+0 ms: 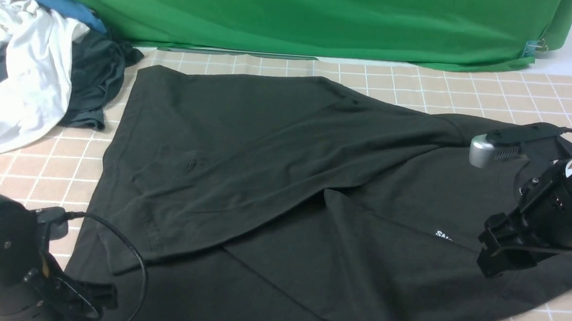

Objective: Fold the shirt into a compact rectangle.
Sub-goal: 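Grasp the near edge of the shirt at its hem and shoulder corners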

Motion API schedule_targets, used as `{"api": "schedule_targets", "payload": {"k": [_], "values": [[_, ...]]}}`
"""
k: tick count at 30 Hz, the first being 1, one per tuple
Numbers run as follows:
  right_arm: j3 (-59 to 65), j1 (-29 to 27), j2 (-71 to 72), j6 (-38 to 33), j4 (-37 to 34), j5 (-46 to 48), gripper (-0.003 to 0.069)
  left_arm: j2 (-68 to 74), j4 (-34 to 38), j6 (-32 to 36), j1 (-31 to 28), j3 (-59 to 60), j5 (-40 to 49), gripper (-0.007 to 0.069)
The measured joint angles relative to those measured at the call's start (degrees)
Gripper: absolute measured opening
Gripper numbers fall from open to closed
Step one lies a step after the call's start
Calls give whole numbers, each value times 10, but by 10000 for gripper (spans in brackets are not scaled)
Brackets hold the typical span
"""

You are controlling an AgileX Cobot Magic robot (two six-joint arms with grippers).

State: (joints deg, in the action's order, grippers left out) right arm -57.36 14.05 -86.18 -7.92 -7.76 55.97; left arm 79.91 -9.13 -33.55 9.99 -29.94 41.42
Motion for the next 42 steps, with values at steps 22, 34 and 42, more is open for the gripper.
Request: {"api": "schedule_targets", "payload": {"k": [22, 34, 42], "values": [[59, 0, 55, -14, -14, 52, 498, -218, -22, 10, 0, -81, 178, 29], [127, 46, -23, -52, -23, -112, 603, -207, -37, 9, 0, -81, 143, 29], [125, 103, -77, -6, 70, -164, 504, -206, -36, 7, 0, -81, 139, 29]]}}
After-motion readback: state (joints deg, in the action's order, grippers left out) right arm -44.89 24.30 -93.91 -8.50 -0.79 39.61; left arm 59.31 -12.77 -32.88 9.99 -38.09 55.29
